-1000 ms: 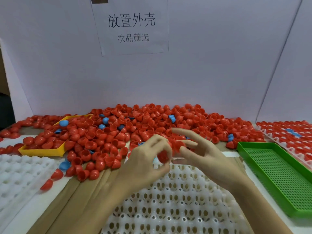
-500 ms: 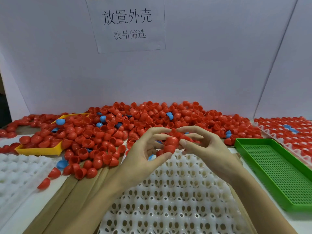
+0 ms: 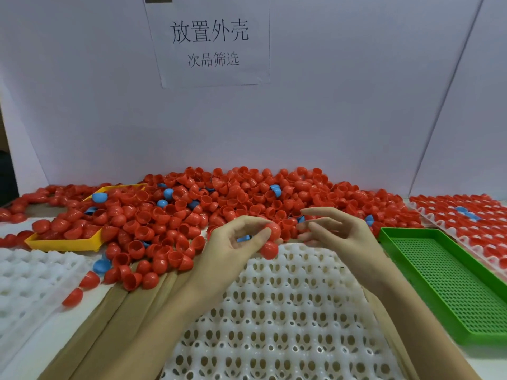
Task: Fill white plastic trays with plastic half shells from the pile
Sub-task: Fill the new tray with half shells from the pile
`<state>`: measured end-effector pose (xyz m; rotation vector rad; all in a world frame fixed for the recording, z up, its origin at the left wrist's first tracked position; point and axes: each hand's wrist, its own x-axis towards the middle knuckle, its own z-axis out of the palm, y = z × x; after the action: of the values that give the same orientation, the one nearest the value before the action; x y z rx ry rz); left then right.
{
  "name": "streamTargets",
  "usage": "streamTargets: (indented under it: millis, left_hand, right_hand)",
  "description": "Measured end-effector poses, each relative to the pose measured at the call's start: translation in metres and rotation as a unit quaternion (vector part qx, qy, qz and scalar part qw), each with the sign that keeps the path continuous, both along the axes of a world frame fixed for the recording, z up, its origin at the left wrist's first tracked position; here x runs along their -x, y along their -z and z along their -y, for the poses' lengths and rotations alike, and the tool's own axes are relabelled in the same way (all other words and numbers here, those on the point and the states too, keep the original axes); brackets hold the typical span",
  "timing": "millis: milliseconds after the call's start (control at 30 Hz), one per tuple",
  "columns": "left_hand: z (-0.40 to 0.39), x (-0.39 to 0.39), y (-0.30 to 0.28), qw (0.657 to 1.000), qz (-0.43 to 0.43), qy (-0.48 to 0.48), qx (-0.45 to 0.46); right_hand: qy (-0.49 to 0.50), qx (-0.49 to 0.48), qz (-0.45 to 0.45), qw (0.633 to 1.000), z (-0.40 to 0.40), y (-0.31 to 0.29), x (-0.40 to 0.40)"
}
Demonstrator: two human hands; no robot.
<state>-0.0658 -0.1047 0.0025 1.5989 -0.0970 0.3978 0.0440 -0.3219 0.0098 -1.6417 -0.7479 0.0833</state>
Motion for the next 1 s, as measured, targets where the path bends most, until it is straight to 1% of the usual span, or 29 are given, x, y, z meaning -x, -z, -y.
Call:
streamTargets:
  millis: [100, 167, 300, 367, 433, 467, 500, 533, 567, 600, 633, 667, 700, 767, 833, 900, 1000]
  left_hand:
    - [0.004, 0.000, 0.001, 0.996, -0.033, -0.009, 0.085]
    - [0.004, 0.001, 0.002, 0.991, -0.047, -0.002, 0.128]
    - [0.002, 0.000, 0.005, 0.986, -0.078, 0.028, 0.146]
    - [0.002, 0.000, 0.005, 0.977, -0.110, 0.083, 0.160]
    - [0.001, 0.001, 0.003, 0.970, -0.131, 0.135, 0.154]
    - [0.000, 0.001, 0.002, 0.971, -0.136, 0.145, 0.133]
    - [-0.001, 0.000, 0.001, 0.978, -0.132, 0.137, 0.083]
    - [-0.002, 0.000, 0.002, 0.988, -0.113, 0.104, -0.001]
    - [-0.003, -0.001, 0.004, 0.990, -0.079, 0.045, -0.108]
    - [-0.003, -0.001, 0.007, 0.977, -0.031, -0.022, -0.209]
    - [-0.003, -0.001, 0.010, 0.957, 0.025, -0.074, -0.279]
    - [-0.001, -0.001, 0.011, 0.941, 0.068, -0.099, -0.317]
    - [0.002, 0.000, 0.011, 0.934, 0.090, -0.097, -0.332]
    - [0.006, 0.002, 0.011, 0.931, 0.091, -0.065, -0.348]
    - [0.009, 0.003, 0.012, 0.927, 0.103, -0.055, -0.355]
    - [0.009, 0.003, 0.011, 0.945, 0.098, -0.061, -0.307]
    - [0.002, 0.002, 0.005, 0.970, 0.048, -0.068, -0.227]
  right_hand:
    - [-0.075, 0.021, 0.055, 0.995, -0.015, -0.006, 0.017]
    - [-0.096, 0.055, 0.099, 0.989, -0.025, -0.001, 0.023]
    - [-0.065, 0.103, 0.197, 0.973, -0.031, 0.010, 0.023]
    - [-0.047, 0.098, 0.202, 0.973, -0.030, 0.011, 0.020]
    - [-0.023, 0.090, 0.192, 0.977, -0.028, 0.010, 0.018]
    - [-0.013, 0.089, 0.183, 0.979, -0.026, 0.009, 0.016]
    - [-0.007, 0.089, 0.172, 0.981, -0.024, 0.008, 0.015]
    - [-0.003, 0.088, 0.164, 0.983, -0.023, 0.007, 0.014]
    - [0.002, 0.087, 0.156, 0.984, -0.022, 0.004, 0.015]
    - [0.008, 0.085, 0.146, 0.986, -0.021, 0.004, 0.014]
    - [0.014, 0.083, 0.131, 0.988, -0.021, 0.004, 0.014]
    - [0.019, 0.083, 0.115, 0.990, -0.021, 0.005, 0.014]
    - [0.022, 0.086, 0.100, 0.991, -0.021, 0.005, 0.014]
    - [0.027, 0.103, 0.076, 0.991, -0.021, 0.006, 0.015]
    - [0.031, 0.118, 0.070, 0.990, -0.021, 0.007, 0.014]
    - [0.034, 0.142, 0.082, 0.986, -0.021, 0.008, 0.013]
    - [0.005, 0.164, 0.094, 0.982, -0.022, 0.009, 0.015]
